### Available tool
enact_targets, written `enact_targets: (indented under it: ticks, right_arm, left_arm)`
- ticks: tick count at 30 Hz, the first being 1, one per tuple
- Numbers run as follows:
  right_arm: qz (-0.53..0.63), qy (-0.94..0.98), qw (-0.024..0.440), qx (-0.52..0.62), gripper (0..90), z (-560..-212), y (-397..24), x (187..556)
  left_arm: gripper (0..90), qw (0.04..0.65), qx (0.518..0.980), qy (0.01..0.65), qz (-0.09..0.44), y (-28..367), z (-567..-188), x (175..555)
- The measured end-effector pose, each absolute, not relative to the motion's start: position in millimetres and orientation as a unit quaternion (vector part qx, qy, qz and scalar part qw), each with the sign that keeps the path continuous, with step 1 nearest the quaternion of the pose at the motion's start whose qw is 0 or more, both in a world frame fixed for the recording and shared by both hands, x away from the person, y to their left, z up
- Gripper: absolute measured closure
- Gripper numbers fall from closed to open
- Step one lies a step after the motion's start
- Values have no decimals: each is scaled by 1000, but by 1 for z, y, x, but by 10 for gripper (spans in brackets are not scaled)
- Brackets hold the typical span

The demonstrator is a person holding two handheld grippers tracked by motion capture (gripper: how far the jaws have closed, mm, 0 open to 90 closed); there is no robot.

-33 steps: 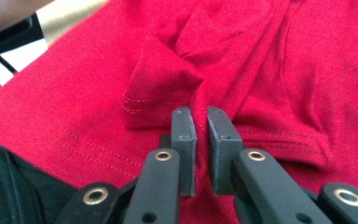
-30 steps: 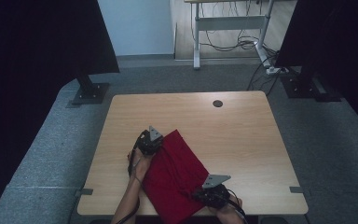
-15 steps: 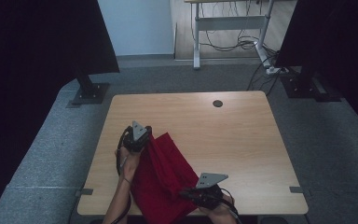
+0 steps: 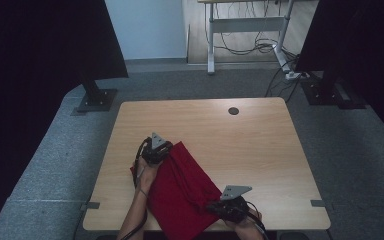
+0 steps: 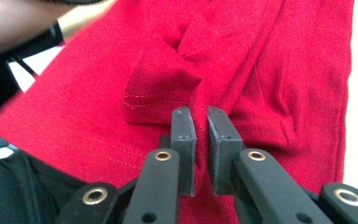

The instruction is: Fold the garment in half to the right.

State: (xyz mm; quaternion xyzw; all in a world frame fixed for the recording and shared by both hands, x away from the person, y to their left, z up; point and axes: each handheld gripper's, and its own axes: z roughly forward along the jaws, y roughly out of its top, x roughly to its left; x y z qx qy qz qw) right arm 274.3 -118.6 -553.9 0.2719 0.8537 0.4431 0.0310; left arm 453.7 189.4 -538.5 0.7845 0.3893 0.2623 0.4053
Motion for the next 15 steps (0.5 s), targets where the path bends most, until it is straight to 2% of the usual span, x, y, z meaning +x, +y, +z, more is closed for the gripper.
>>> enact_targets:
  ticks: [1, 2, 5, 6, 7, 9, 10, 11, 14, 15]
  right_arm:
    - [443, 854, 31, 272, 822, -554, -119, 274]
    - [441, 853, 34, 276, 822, -556, -118, 273]
    - [442, 852, 35, 279, 821, -556, -119, 273]
    - [442, 852, 35, 279, 821, -556, -119, 273]
    - [441, 851, 34, 284, 820, -557, -119, 272]
    - [441, 851, 35, 284, 820, -557, -119, 272]
    - [441, 851, 35, 284, 820, -557, -119, 272]
    - [439, 852, 38, 284, 816, -557, -118, 272]
    - [438, 852, 37, 284, 813, -558, -117, 273]
    - [438, 852, 37, 285, 808, -558, -117, 274]
  left_arm:
    - [732, 402, 773, 419, 254, 195, -540, 459]
    - [698, 398, 770, 427, 258, 196, -539, 461]
    - [669, 390, 767, 433, 267, 198, -539, 462]
    - [669, 357, 759, 460, 292, 205, -537, 468]
    - [645, 362, 757, 467, 280, 210, -535, 470]
    - [619, 362, 757, 467, 280, 210, -535, 470]
    - [619, 371, 762, 461, 262, 219, -527, 470]
    - [538, 366, 770, 453, 262, 220, -524, 468]
    - [493, 354, 781, 435, 275, 222, -516, 460]
    - [441, 354, 782, 433, 276, 224, -513, 456]
